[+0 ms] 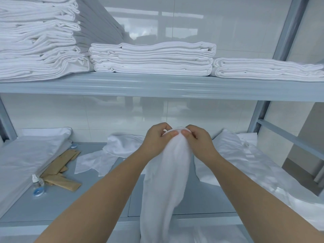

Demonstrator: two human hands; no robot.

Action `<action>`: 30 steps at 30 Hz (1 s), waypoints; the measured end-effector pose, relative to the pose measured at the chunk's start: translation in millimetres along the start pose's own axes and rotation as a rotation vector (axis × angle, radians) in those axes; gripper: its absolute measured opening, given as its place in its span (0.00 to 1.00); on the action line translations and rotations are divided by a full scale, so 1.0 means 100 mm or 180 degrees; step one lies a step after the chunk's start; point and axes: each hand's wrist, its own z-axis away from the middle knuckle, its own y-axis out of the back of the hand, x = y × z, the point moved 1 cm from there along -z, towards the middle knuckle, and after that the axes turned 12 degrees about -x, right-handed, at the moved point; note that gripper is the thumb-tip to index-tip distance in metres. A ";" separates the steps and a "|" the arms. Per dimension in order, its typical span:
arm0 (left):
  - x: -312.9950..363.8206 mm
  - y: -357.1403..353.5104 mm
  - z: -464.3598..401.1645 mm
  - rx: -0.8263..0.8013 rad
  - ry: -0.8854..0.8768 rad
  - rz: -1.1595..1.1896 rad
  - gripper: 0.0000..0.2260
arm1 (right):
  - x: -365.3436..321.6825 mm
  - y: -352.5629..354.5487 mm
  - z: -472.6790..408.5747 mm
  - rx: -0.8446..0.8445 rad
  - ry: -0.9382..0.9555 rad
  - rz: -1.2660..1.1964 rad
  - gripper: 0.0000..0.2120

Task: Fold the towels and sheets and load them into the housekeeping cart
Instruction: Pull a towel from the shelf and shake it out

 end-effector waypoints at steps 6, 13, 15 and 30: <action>-0.37 -0.12 0.25 -0.0386 0.0539 0.0220 0.17 | 0.14 0.32 0.09 0.0687 -0.0285 -0.0400 0.16; -0.20 -0.22 0.11 -0.0266 0.0200 0.0051 0.08 | 0.29 0.51 0.24 -0.0192 -0.0681 -0.0127 0.08; -0.11 -0.28 0.04 -0.0406 0.0021 -0.0246 0.07 | 0.28 0.49 0.27 -0.0326 -0.0705 -0.0003 0.14; -0.16 -0.53 -0.08 -0.0646 -0.0030 -0.0407 0.09 | 0.36 0.13 0.39 0.0327 -0.0737 0.1407 0.10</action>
